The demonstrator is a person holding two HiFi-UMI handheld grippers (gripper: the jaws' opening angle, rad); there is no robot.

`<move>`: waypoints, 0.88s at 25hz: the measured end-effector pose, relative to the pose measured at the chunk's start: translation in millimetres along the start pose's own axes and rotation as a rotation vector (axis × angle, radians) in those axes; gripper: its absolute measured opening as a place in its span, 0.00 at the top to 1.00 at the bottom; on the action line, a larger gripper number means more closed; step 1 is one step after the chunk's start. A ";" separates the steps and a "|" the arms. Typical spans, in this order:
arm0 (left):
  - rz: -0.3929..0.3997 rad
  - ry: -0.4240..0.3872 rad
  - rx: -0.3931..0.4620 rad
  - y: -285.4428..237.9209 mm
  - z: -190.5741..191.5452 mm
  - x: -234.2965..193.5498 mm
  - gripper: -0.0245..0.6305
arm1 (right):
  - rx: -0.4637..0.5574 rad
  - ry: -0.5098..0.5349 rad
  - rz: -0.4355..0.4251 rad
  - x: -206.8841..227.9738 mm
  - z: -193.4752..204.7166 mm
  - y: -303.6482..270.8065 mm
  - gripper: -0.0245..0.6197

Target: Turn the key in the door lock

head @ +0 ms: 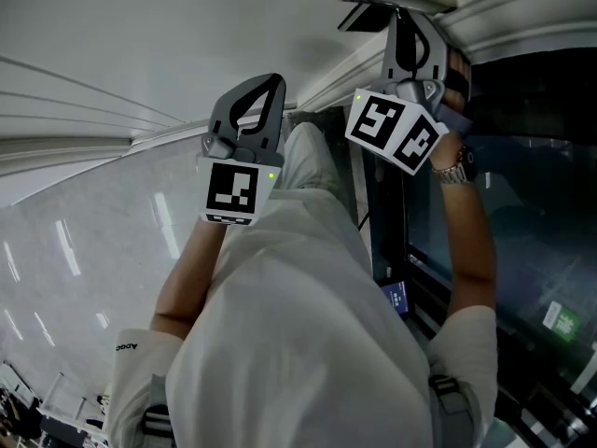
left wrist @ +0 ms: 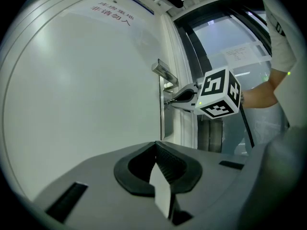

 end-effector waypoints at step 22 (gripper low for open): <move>-0.006 -0.001 -0.016 4.0 3.5 -4.7 0.95 | -0.006 -0.804 -0.325 16.6 7.3 -6.1 0.94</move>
Point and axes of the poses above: the fingertips, and each gripper's own axes: y backward along the fingers, x to its right, z out of its underside, the point moved 7 cm from there along y, backward along the fingers, and after that the axes turned 10 degrees about -x, right-handed, at the moved point
